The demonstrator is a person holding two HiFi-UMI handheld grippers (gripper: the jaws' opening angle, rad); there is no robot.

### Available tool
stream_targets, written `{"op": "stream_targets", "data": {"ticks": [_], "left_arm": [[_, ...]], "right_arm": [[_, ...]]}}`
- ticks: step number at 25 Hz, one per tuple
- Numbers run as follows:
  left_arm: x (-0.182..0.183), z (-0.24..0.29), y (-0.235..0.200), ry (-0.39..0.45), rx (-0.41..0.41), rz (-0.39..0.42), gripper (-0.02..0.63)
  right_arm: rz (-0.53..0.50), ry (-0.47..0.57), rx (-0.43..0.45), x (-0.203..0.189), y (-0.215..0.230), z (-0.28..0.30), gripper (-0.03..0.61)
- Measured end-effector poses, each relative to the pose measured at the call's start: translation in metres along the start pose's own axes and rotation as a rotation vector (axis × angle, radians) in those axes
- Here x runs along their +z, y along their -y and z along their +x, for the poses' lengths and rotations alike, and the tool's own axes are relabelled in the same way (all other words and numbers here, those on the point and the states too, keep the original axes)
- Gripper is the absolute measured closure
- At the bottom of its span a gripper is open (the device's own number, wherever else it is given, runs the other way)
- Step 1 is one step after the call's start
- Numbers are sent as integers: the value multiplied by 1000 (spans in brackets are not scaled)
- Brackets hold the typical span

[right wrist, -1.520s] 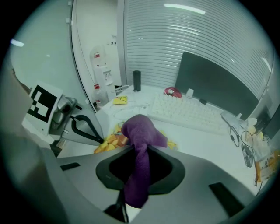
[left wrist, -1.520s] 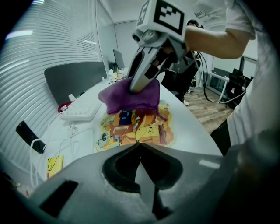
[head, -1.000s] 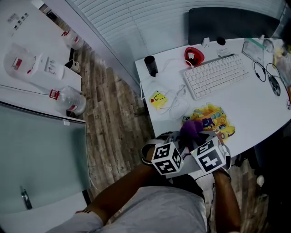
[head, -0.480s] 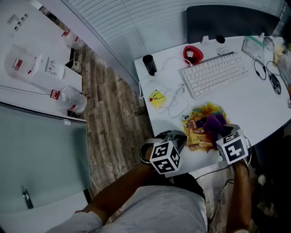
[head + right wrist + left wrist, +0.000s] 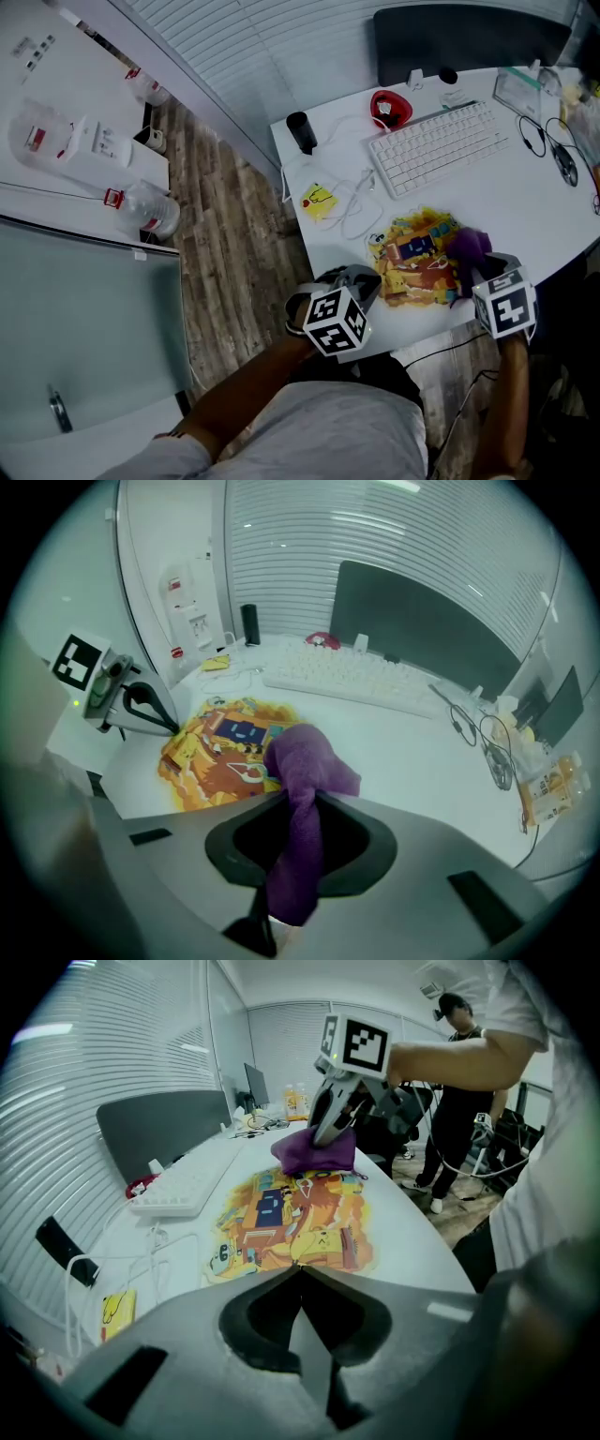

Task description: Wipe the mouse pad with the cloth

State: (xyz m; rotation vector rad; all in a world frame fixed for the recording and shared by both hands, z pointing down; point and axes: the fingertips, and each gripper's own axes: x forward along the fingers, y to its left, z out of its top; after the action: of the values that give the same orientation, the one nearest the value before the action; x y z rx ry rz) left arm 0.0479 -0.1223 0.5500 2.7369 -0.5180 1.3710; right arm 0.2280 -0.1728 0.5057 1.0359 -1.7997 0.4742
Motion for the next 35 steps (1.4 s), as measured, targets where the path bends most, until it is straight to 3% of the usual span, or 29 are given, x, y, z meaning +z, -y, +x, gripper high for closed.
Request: {"op": "stream_targets", "data": {"ticks": [7,11,15,23,35], "left_arm": [[0,0,0,3,4,-7,598],[0,1,0,6,6,-11,598],[0,0,-1,9,4,-15,598],[-1,1,0,6,6,-9,598],[-1,1,0,-10,1,-9,598]], "right_arm": [[-57,109,142,28,-95,-24,512],[-90,96,231,27,-146,-15,512],[-127,53,264,18,-169,-3,512],[-122,13,187,1,-128,3,512],[11,-38,37,-37,-18,2,512]]}}
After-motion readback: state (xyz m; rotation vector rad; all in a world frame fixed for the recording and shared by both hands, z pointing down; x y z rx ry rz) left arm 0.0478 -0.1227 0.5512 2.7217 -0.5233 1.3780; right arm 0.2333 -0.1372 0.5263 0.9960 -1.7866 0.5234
